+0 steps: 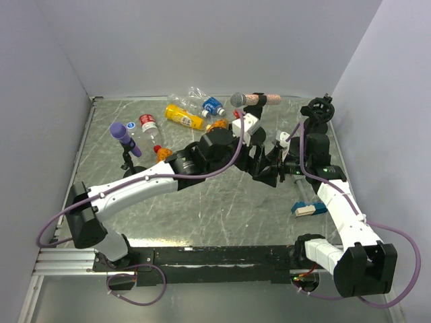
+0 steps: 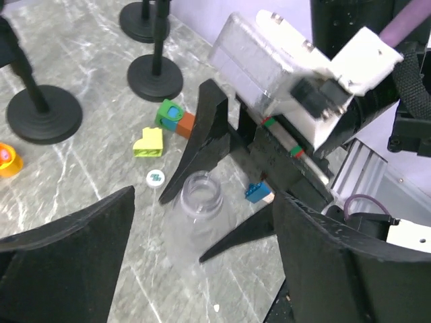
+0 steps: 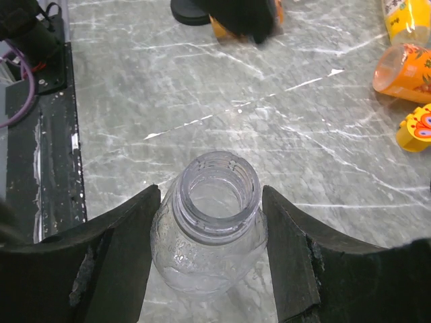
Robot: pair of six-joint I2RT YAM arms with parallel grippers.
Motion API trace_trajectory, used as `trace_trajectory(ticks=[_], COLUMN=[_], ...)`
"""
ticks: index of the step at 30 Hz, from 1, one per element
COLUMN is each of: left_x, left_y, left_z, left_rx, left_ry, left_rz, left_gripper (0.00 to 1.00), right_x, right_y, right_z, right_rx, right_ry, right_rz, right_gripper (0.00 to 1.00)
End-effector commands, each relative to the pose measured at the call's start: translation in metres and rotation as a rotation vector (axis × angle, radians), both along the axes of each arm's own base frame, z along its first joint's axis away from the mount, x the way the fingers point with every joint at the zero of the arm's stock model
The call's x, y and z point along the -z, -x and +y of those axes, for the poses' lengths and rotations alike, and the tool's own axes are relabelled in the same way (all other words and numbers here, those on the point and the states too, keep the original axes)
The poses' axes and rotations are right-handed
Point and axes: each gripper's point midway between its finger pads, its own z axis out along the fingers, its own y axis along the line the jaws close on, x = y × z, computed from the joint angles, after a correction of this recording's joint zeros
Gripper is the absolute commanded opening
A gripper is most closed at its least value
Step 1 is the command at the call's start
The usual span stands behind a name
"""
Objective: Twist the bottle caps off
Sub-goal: Place the bottle without the bottle cap at the center of the board.
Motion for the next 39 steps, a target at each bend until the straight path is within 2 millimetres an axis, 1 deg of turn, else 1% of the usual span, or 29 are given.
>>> trace_trajectory(ticks=[1, 4, 5, 6, 7, 9, 10, 12, 13, 14, 15, 18, 19, 20, 24, 27, 28, 29, 33, 39], left_x=[-0.027, -0.025, -0.027, -0.027, -0.022, -0.02, -0.012, -0.004, 0.007, 0.013, 0.023, 0.041, 0.044, 0.048, 0.054, 0.057, 0.059, 0.058, 0.063, 0.07], left_y=[-0.001, -0.002, -0.001, 0.001, 0.002, 0.009, 0.011, 0.018, 0.02, 0.024, 0.026, 0.038, 0.041, 0.043, 0.05, 0.053, 0.054, 0.054, 0.055, 0.055], left_z=[0.025, 0.054, 0.066, 0.078, 0.09, 0.118, 0.13, 0.152, 0.163, 0.173, 0.182, 0.204, 0.21, 0.216, 0.235, 0.243, 0.245, 0.247, 0.253, 0.254], left_rx=[-0.074, -0.149, -0.171, -0.192, -0.213, -0.256, -0.277, -0.311, -0.338, -0.362, -0.382, -0.414, -0.423, -0.435, -0.48, -0.505, -0.509, -0.516, -0.538, -0.543], left_ry=[0.06, 0.049, 0.052, 0.052, 0.046, 0.048, 0.037, 0.042, 0.042, 0.052, 0.054, 0.083, 0.094, 0.101, 0.138, 0.154, 0.155, 0.162, 0.165, 0.161], left_rz=[-0.035, -0.041, -0.048, -0.051, -0.048, -0.049, -0.041, -0.032, -0.011, 0.005, 0.023, 0.069, 0.081, 0.092, 0.117, 0.132, 0.14, 0.142, 0.151, 0.162], left_gripper=[0.9, 0.99, 0.99, 0.97, 0.97, 0.97, 0.97, 0.97, 0.97, 0.97, 0.97, 0.97, 0.97, 0.97, 0.97, 0.97, 0.97, 0.97, 0.97, 0.97], right_x=[-0.011, -0.016, -0.018, -0.021, -0.023, -0.03, -0.034, -0.04, -0.043, -0.044, -0.047, -0.05, -0.051, -0.052, -0.055, -0.045, -0.045, -0.037, -0.023, 0.001], right_y=[-0.007, -0.016, -0.02, -0.026, -0.033, -0.054, -0.064, -0.083, -0.092, -0.098, -0.107, -0.131, -0.138, -0.147, -0.176, -0.198, -0.203, -0.21, -0.224, -0.233], right_z=[-0.003, -0.007, -0.008, -0.01, -0.013, -0.02, -0.023, -0.029, -0.032, -0.031, -0.032, -0.033, -0.035, -0.035, -0.038, -0.044, -0.046, -0.049, -0.054, -0.055], right_rx=[0.018, 0.061, 0.077, 0.097, 0.123, 0.204, 0.239, 0.313, 0.344, 0.361, 0.386, 0.468, 0.502, 0.53, 0.621, 0.697, 0.72, 0.743, 0.789, 0.799], right_ry=[0.013, 0.024, 0.032, 0.04, 0.052, 0.072, 0.075, 0.072, 0.066, 0.059, 0.053, 0.039, 0.025, 0.012, -0.035, -0.043, -0.047, -0.039, -0.029, 0.003], right_rz=[-0.057, -0.086, -0.099, -0.114, -0.131, -0.178, -0.194, -0.223, -0.236, -0.244, -0.271, -0.305, -0.304, -0.311, -0.316, -0.291, -0.292, -0.275, -0.25, -0.208], right_gripper=[0.25, 0.25, 0.25, 0.25, 0.25, 0.25, 0.25, 0.25, 0.25, 0.25, 0.25, 0.25, 0.25, 0.25, 0.25, 0.24, 0.24, 0.24, 0.27, 0.33])
